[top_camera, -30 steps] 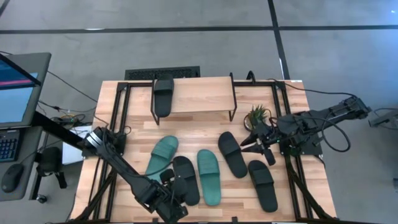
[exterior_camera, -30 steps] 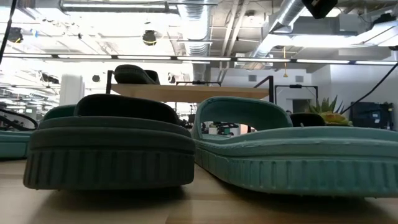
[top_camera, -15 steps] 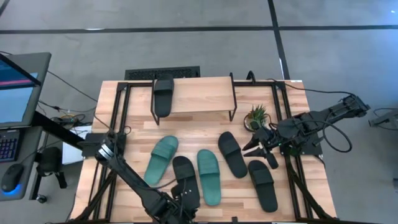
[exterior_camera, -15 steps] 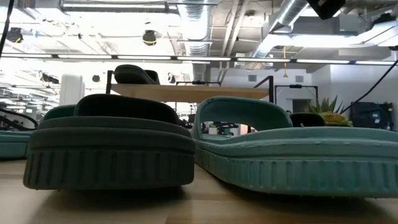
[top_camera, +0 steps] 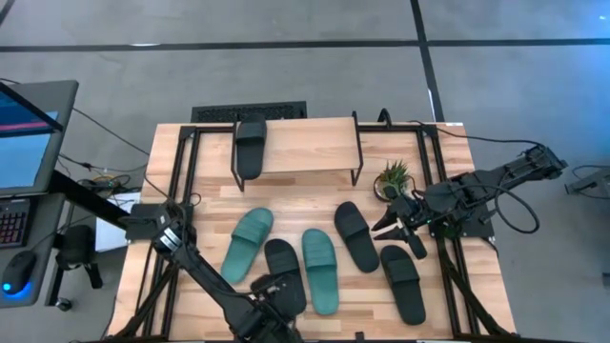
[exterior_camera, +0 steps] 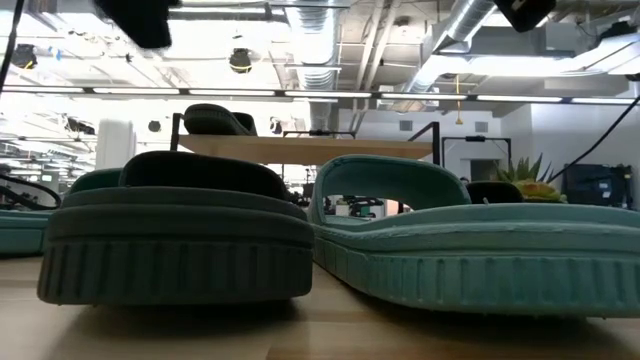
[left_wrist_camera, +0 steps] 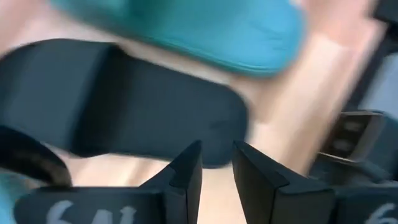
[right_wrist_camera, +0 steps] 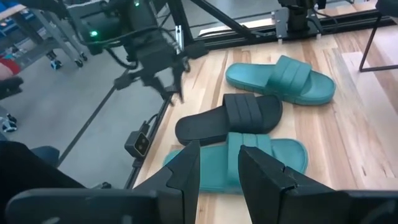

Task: Pick and place slides into the shelf
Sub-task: Put the black slide on the shelf

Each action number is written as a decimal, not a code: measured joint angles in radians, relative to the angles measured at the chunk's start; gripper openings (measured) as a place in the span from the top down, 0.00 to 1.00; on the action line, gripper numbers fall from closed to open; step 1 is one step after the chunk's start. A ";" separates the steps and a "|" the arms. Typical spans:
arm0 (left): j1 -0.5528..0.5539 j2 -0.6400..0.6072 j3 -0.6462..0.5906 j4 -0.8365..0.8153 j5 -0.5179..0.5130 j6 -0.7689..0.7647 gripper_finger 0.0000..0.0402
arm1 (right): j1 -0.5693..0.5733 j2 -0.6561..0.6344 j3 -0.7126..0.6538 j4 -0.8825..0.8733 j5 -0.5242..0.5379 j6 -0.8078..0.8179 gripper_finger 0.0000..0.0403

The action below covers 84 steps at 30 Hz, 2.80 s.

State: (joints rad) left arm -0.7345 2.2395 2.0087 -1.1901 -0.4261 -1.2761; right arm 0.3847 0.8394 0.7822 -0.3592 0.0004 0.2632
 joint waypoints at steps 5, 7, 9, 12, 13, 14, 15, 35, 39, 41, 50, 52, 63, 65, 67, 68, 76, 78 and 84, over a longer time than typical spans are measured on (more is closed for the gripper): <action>0.015 0.000 0.000 -0.186 -0.015 -0.056 0.81 | 0.000 0.000 0.000 0.000 0.000 -0.002 0.76; 0.017 0.000 0.000 -0.218 -0.047 -0.041 0.81 | 0.000 0.000 0.000 0.000 0.000 -0.002 0.76; 0.018 0.000 0.000 -0.216 -0.088 0.014 0.81 | 0.000 0.000 0.000 0.000 0.000 -0.002 0.76; 0.019 0.000 0.000 -0.204 -0.133 0.108 0.81 | 0.000 0.000 0.000 0.000 0.000 -0.009 0.76; 0.020 0.000 0.000 -0.204 -0.137 0.132 0.81 | 0.000 0.000 0.000 0.000 0.000 -0.012 0.76; 0.021 0.000 0.000 -0.206 -0.135 0.148 0.81 | 0.000 0.000 0.000 0.000 0.000 -0.020 0.76; 0.023 0.000 0.000 -0.206 -0.127 0.157 0.81 | 0.000 0.000 0.000 0.000 0.000 -0.028 0.76; 0.078 0.081 0.115 -0.204 0.031 0.233 0.81 | 0.001 0.000 0.000 -0.011 0.001 -0.062 0.76; 0.060 0.144 0.280 -0.380 -0.014 0.226 0.81 | 0.000 0.000 0.000 -0.029 0.000 -0.055 0.76; 0.047 0.168 0.327 -0.379 -0.040 0.256 0.81 | 0.000 0.000 0.000 -0.034 0.001 -0.055 0.76; 0.034 0.186 0.305 -0.381 -0.034 0.248 0.81 | 0.000 0.000 -0.001 -0.030 0.001 -0.062 0.76; 0.038 0.185 0.296 -0.381 -0.036 0.264 0.81 | 0.000 0.000 -0.001 -0.027 0.001 -0.062 0.76; 0.072 0.186 0.295 -0.381 -0.052 0.287 0.81 | 0.000 0.000 -0.001 -0.029 0.000 -0.062 0.76; 0.081 0.186 0.295 -0.381 -0.045 0.288 0.80 | 0.000 0.000 -0.001 -0.029 0.000 -0.063 0.76; 0.087 0.186 0.295 -0.381 -0.032 0.293 0.79 | 0.000 0.000 -0.001 -0.029 0.000 -0.063 0.76; 0.089 0.186 0.295 -0.381 -0.031 0.298 0.78 | 0.000 0.000 -0.001 -0.029 0.000 -0.063 0.76; 0.088 0.186 0.295 -0.381 -0.030 0.320 0.70 | 0.000 0.000 -0.001 -0.030 0.000 -0.064 0.76; 0.088 0.184 0.278 -0.379 -0.027 0.332 0.68 | 0.000 0.000 -0.001 -0.029 0.000 -0.064 0.76; 0.095 0.184 0.221 -0.381 0.023 0.328 0.64 | 0.000 0.000 -0.001 -0.029 0.000 -0.064 0.76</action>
State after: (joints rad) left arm -0.6394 2.4233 2.2299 -1.5714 -0.4033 -0.9485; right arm 0.3847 0.8398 0.7815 -0.3885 0.0006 0.1989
